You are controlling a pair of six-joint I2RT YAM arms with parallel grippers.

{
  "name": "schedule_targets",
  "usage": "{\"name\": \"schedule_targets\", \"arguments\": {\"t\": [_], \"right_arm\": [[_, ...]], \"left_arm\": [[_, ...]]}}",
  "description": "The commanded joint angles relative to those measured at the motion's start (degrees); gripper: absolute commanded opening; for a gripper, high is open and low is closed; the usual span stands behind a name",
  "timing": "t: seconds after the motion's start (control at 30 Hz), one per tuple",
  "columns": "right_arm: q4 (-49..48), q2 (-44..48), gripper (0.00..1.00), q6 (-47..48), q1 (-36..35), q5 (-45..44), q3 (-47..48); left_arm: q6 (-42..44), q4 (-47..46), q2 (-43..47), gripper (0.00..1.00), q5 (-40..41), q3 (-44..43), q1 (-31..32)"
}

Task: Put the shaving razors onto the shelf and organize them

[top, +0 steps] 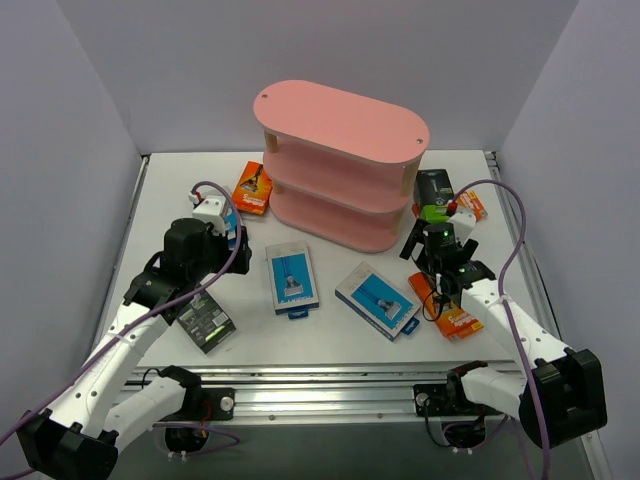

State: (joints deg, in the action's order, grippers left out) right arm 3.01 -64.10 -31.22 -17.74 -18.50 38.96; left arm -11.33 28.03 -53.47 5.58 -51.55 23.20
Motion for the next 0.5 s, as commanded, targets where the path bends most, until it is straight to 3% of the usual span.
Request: {"name": "schedule_targets", "arguments": {"t": [0.0,0.47], "right_arm": [[-1.2,2.0,1.0,0.4,-0.6,-0.6,-0.7],[-2.4,3.3,1.0,2.6,-0.7,3.3,-1.1]], "left_arm": [[0.2,-2.2,0.6,0.94,-0.7,-0.5,-0.3],[0.3,-1.8,1.2,0.94,1.0,-0.8,-0.3]]}}
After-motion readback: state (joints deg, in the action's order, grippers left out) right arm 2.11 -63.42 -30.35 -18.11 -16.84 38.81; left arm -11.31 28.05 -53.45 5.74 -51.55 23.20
